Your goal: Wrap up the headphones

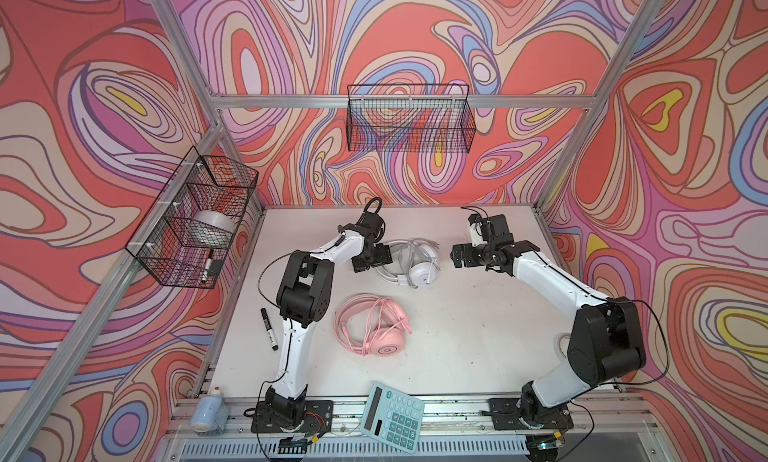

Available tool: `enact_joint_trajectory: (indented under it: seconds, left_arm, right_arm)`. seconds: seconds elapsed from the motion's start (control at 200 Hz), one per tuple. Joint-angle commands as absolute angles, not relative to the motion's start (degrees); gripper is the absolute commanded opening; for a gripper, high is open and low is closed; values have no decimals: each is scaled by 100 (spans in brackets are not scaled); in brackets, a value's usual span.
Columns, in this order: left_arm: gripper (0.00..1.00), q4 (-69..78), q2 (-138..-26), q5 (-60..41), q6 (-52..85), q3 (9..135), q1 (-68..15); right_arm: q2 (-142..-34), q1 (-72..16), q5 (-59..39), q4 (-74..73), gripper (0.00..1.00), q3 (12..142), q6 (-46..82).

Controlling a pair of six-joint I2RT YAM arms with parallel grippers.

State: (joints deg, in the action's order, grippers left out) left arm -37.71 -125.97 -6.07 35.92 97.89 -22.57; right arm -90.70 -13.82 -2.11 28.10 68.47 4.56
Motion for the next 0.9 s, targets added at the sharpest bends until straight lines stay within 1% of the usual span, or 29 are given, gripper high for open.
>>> enact_joint_trajectory:
  seconds: [0.0,0.06,0.155,0.336,0.511,0.706,0.897]
  left_arm:
    - [93,-4277,-12443,-362,3709,9830,-2219]
    - [93,-4315,-12340,-319,3688,9820,-2220]
    - [100,-4222,-11998,-264,3623,9685,-2223]
    - [100,-4324,-11274,123,3249,9670,-2218]
    - [100,-4109,-10403,481,2709,9484,-2212]
    - [100,-2899,-8974,1204,2217,8166,-2205]
    - [100,-1942,-7805,1946,1920,6994,-2057]
  right_arm:
    - [-8861,-1363,-124,2958,98,6979,422]
    - [-8790,-1362,-92,2943,99,6957,495]
    - [-8633,-1365,-42,2866,98,6905,578]
    - [-8161,-1363,356,2314,99,6584,889]
    - [-7775,-1362,658,1572,98,6196,1231]
    - [-7271,-1363,1096,949,98,5807,1598]
    - [-6566,-1354,2039,-45,99,4875,1603]
